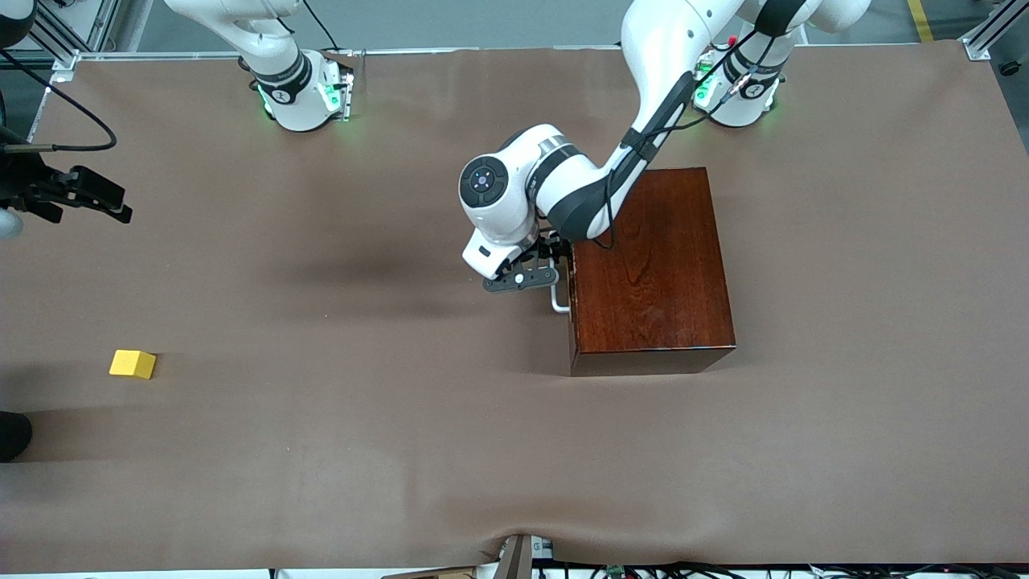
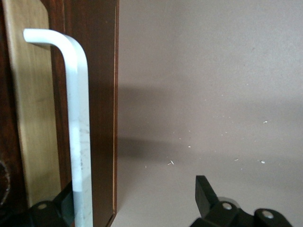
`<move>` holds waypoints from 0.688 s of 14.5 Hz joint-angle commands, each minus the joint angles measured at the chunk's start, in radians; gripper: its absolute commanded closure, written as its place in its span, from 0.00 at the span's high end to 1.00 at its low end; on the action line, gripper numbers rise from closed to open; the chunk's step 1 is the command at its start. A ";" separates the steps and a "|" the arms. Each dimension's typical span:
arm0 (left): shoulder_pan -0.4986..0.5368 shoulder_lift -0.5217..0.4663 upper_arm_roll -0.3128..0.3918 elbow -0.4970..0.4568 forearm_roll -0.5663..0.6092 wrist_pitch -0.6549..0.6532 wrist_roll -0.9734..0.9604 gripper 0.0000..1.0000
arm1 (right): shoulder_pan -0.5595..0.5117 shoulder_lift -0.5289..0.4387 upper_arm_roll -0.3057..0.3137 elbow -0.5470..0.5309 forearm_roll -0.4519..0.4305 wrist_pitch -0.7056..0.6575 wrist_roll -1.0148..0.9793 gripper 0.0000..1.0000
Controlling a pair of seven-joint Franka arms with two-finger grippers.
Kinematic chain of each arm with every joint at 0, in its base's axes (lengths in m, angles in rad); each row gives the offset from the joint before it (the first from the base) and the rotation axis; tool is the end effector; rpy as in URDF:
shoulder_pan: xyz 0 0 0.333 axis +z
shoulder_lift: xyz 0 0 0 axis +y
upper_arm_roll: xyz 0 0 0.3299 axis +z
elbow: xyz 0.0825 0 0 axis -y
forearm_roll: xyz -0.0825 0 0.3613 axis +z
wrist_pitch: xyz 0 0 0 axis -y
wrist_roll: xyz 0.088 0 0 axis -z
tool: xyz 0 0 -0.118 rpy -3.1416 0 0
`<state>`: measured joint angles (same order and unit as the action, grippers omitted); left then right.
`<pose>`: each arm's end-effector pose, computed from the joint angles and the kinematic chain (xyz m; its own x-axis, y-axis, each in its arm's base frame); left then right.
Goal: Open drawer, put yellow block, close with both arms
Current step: 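Pull the drawer open by its handle with the left gripper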
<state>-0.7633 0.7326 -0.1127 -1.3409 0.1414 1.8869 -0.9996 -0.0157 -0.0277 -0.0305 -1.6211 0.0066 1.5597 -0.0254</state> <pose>0.4723 -0.5214 0.2912 0.9939 0.0940 -0.0569 0.0825 -0.9804 -0.1790 0.5199 -0.0235 0.6185 0.9992 -0.0207 -0.0335 -0.0209 -0.9997 -0.0083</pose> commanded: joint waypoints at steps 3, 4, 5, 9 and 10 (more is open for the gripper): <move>-0.043 0.039 -0.005 0.031 0.017 0.254 -0.062 1.00 | -0.015 -0.001 0.009 0.007 0.001 -0.006 -0.010 1.00; -0.051 0.041 -0.005 0.031 0.017 0.297 -0.076 1.00 | -0.016 -0.001 0.009 0.007 0.000 -0.006 -0.010 1.00; -0.053 0.042 -0.005 0.031 0.015 0.329 -0.080 1.00 | -0.016 -0.001 0.009 0.009 0.000 -0.006 -0.010 1.00; -0.079 0.054 -0.012 0.046 0.014 0.428 -0.080 1.00 | -0.020 -0.001 0.009 0.013 -0.002 -0.004 -0.011 1.00; -0.086 0.060 -0.013 0.055 0.014 0.448 -0.080 1.00 | -0.023 0.000 0.007 0.013 -0.005 -0.001 -0.011 1.00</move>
<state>-0.8231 0.7198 -0.1116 -1.3616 0.1604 2.1655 -1.0608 -0.0164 -0.0277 -0.0319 -1.6184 0.0052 1.5607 -0.0254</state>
